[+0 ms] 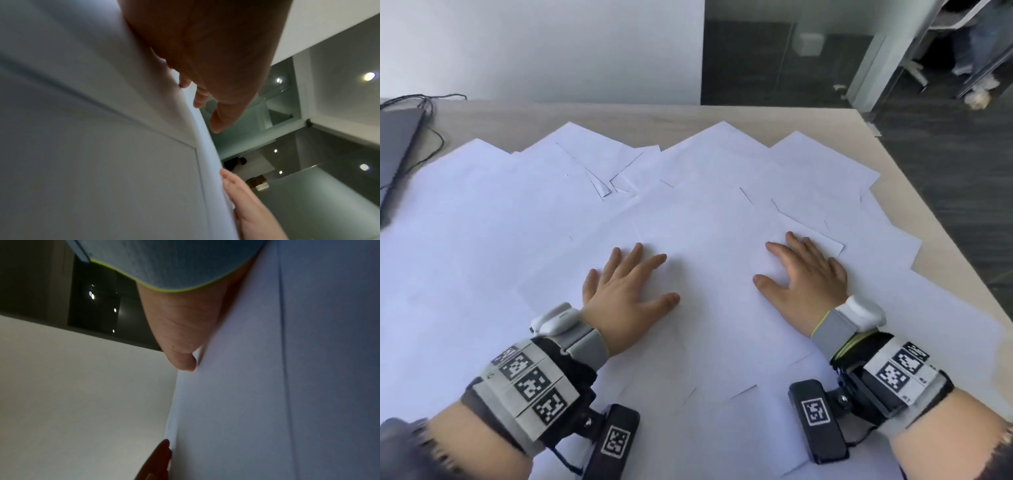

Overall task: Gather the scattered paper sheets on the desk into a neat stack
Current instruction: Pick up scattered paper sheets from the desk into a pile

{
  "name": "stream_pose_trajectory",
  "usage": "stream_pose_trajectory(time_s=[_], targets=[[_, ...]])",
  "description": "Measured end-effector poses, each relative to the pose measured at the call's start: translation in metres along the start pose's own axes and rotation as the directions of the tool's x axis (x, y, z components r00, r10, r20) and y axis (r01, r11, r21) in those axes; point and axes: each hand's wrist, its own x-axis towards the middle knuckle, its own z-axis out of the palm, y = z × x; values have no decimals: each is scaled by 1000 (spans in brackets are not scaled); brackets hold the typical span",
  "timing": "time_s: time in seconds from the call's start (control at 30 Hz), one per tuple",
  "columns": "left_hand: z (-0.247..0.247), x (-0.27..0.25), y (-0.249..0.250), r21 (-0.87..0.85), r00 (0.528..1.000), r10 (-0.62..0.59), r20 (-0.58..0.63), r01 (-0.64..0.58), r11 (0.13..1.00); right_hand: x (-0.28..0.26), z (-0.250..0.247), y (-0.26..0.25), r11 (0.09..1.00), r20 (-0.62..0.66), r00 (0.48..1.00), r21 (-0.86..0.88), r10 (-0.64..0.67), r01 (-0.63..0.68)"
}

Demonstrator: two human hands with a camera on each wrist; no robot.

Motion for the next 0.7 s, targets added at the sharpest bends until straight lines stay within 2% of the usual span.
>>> stream_pose_trajectory(time_s=[0.07,0.13,0.23,0.3,0.37,0.5,0.63,0.7], targets=[[-5,-1,-5,-118,1000,14,-13,-15,993,1,-3,-1,998,-40,999,68,-2,5],[-4,-17,-14,-250,996,48,-80,-66,966,-11,0,0,991,-127,991,124,-42,58],[-12,-15,-14,-468,993,-26,-116,-32,883,-9,-11,1,972,-130,991,224,-39,68],[-15,-25,-15,-520,983,-59,-175,-42,853,-21,-18,-3,958,-159,987,280,-17,62],[-22,-39,-17,-568,978,-77,-196,-49,821,-36,-26,-9,965,-170,985,256,-17,61],[-33,-43,-26,-618,977,-116,-177,-18,786,-50,-17,-12,984,-21,1000,177,3,0],[-56,-36,-44,-663,939,-285,-192,89,743,-56,-21,-15,995,19,998,83,59,-61],[-69,-29,-50,-614,921,-340,-192,158,773,-57,-24,-18,996,22,996,17,90,-90]])
